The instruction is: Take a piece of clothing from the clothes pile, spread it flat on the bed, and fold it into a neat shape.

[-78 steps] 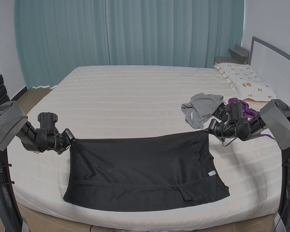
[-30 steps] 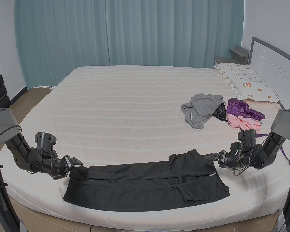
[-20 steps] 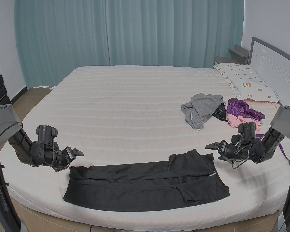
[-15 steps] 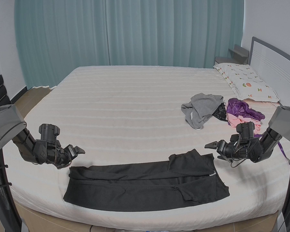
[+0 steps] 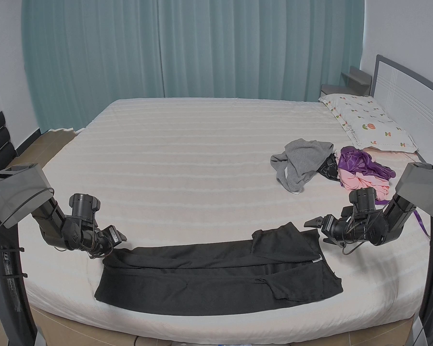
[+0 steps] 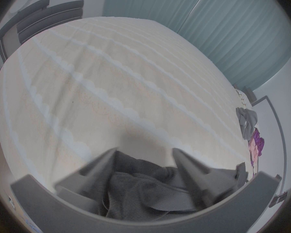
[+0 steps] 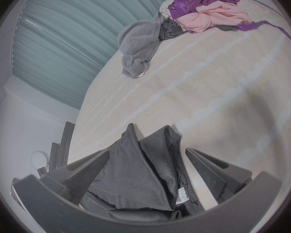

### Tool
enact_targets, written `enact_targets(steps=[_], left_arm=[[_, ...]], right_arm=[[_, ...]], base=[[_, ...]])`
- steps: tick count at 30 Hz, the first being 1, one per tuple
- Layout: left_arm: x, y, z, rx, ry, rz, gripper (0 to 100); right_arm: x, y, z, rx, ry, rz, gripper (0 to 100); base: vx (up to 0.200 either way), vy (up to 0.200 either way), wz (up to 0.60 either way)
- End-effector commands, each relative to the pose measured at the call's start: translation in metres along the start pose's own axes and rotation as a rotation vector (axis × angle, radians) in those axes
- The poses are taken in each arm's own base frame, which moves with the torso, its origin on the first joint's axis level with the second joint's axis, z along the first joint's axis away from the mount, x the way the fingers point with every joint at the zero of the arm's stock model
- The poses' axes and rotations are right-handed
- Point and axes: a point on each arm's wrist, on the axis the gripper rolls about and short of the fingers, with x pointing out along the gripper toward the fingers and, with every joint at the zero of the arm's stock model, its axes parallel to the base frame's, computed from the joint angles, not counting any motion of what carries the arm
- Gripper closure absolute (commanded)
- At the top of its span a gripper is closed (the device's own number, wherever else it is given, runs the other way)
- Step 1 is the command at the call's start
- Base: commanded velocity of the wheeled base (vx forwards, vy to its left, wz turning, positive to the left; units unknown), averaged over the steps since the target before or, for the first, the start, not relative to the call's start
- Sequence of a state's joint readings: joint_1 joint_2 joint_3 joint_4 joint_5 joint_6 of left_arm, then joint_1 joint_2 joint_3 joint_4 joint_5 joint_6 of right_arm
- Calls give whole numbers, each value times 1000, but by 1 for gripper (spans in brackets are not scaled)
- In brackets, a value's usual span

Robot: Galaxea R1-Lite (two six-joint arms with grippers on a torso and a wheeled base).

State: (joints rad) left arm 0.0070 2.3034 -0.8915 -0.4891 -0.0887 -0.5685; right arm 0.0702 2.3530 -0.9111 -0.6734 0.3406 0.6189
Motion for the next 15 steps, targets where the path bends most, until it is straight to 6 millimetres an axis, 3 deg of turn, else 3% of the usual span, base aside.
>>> enact_targets(steps=[1, 6, 15], left_arm=[[4, 2, -8, 18, 14, 32, 100], [-3, 3, 0, -3, -72, 122, 100], [-10, 2, 4, -113, -94, 89, 100]], right_arm=[[5, -5, -3, 7, 11, -11, 0], [6, -7, -2, 7, -11, -41, 0], [12, -7, -2, 7, -7, -41, 0]], base=[[0, 0, 0], [0, 0, 0], [0, 0, 0]])
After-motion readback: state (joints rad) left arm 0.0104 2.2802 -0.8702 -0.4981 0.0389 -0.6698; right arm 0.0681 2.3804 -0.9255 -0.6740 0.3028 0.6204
